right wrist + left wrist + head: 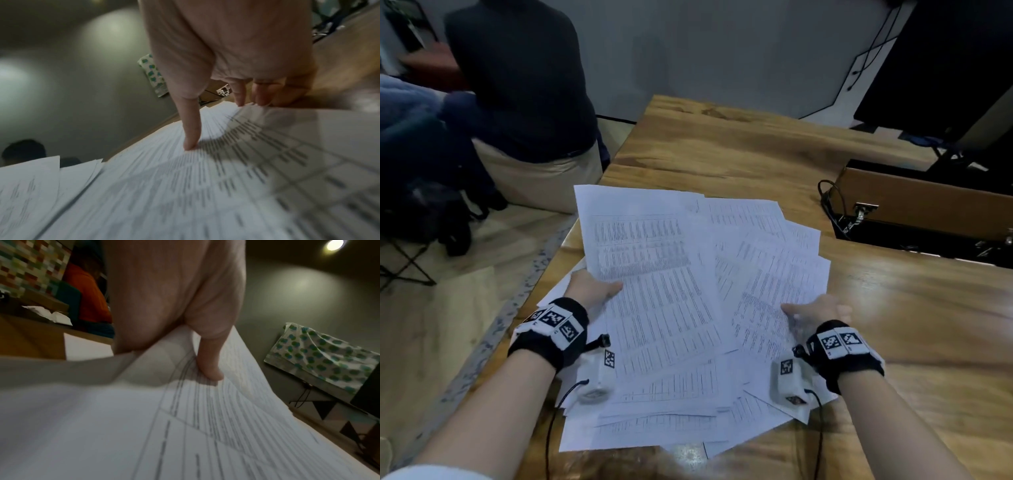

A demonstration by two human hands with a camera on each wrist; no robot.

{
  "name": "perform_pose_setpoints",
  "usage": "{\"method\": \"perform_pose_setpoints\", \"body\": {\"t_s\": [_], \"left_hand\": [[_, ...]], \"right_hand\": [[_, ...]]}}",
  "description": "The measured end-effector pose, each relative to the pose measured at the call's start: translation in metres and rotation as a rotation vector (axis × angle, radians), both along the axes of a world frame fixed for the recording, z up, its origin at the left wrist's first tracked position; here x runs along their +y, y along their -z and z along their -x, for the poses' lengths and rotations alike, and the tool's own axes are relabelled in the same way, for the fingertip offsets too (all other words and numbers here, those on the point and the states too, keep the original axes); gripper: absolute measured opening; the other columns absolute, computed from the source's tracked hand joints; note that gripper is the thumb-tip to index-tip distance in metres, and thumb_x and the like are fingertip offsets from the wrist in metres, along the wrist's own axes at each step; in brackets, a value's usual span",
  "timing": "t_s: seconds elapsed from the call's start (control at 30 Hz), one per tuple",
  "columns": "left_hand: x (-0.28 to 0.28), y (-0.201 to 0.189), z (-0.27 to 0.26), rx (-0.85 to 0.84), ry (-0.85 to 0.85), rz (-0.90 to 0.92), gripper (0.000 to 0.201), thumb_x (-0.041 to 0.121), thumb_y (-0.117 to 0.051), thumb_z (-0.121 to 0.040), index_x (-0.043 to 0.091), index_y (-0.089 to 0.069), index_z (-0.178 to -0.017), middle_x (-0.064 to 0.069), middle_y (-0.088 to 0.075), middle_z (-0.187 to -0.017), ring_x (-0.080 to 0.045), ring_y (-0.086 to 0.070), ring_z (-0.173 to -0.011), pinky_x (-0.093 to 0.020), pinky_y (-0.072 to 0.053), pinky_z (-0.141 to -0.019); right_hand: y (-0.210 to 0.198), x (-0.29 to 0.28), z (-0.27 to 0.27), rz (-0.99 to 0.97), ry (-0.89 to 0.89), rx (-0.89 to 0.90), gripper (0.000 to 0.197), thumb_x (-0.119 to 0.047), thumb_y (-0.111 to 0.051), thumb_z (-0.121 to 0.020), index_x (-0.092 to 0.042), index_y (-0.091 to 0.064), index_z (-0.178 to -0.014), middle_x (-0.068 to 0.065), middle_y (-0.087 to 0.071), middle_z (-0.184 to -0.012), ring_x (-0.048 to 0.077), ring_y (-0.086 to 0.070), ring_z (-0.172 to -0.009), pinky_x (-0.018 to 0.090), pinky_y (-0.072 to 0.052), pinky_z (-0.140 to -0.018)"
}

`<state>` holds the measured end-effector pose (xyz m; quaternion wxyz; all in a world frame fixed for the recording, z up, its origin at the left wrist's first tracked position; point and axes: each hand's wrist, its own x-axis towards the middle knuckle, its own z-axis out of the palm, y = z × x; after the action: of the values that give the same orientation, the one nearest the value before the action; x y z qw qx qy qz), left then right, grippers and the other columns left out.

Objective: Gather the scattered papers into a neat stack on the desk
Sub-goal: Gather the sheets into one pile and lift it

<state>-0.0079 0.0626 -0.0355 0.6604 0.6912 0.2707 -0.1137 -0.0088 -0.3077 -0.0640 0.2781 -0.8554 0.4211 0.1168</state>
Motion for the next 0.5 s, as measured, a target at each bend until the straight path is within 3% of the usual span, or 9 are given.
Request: {"method": "perform_pose_setpoints", "body": {"t_s": [0.07, 0.13, 0.27, 0.37, 0.43, 0.5], "left_hand": [[-0.009, -0.007, 0.001, -0.005, 0.048, 0.033, 0.041, -0.013, -0.056, -0.083, -0.001, -0.054, -0.122, -0.012, -0.060, -0.116, -0.022, -0.060, -0.091, -0.029, -0.047, -0.076], [-0.017, -0.009, 0.001, -0.022, 0.059, 0.051, 0.039, -0.012, -0.056, -0.083, -0.003, -0.055, -0.121, -0.015, -0.061, -0.118, -0.025, -0.059, -0.100, -0.031, -0.044, -0.086], [-0.034, -0.003, 0.004, -0.041, 0.062, 0.019, 0.037, -0.006, -0.060, -0.083, -0.001, -0.057, -0.120, -0.017, -0.064, -0.120, -0.031, -0.059, -0.113, -0.036, -0.044, -0.093], [-0.037, 0.000, 0.005, -0.084, 0.026, 0.087, 0.044, -0.007, -0.058, -0.084, 0.001, -0.052, -0.127, -0.015, -0.061, -0.124, -0.027, -0.057, -0.113, -0.034, -0.042, -0.092], [-0.032, 0.000, 0.005, -0.095, 0.005, 0.159, 0.047, -0.007, -0.057, -0.085, 0.005, -0.050, -0.130, -0.010, -0.061, -0.120, -0.021, -0.055, -0.109, -0.033, -0.041, -0.092], [-0.026, -0.003, 0.004, -0.094, 0.000, 0.225, 0.045, -0.005, -0.056, -0.086, 0.011, -0.051, -0.128, -0.003, -0.063, -0.108, -0.020, -0.055, -0.106, -0.035, -0.044, -0.087]], "right_hand": [[-0.011, 0.003, -0.006, -0.051, -0.043, 0.017, 0.086, -0.036, -0.084, -0.060, 0.004, -0.041, -0.124, 0.020, -0.042, -0.127, 0.037, -0.050, -0.111, 0.039, -0.048, -0.088], [-0.019, 0.008, -0.010, -0.126, -0.104, -0.012, 0.081, -0.025, -0.084, -0.064, 0.000, -0.042, -0.128, 0.020, -0.040, -0.135, 0.038, -0.049, -0.116, 0.045, -0.046, -0.097], [-0.021, 0.023, -0.010, -0.185, -0.287, -0.063, 0.077, -0.014, -0.079, -0.070, -0.004, -0.039, -0.135, 0.018, -0.036, -0.144, 0.032, -0.044, -0.127, 0.037, -0.037, -0.103], [-0.022, 0.026, -0.006, -0.223, -0.292, -0.125, 0.078, -0.008, -0.076, -0.073, -0.002, -0.035, -0.138, 0.020, -0.040, -0.142, 0.032, -0.043, -0.129, 0.035, -0.038, -0.102], [-0.022, 0.018, -0.001, -0.308, -0.205, -0.183, 0.071, 0.000, -0.072, -0.076, -0.002, -0.037, -0.136, 0.020, -0.046, -0.135, 0.034, -0.052, -0.118, 0.029, -0.045, -0.093], [-0.023, 0.013, 0.007, -0.404, -0.146, -0.263, 0.053, 0.007, -0.064, -0.080, -0.003, -0.043, -0.128, 0.017, -0.051, -0.114, 0.029, -0.058, -0.086, 0.015, -0.053, -0.066]]}}
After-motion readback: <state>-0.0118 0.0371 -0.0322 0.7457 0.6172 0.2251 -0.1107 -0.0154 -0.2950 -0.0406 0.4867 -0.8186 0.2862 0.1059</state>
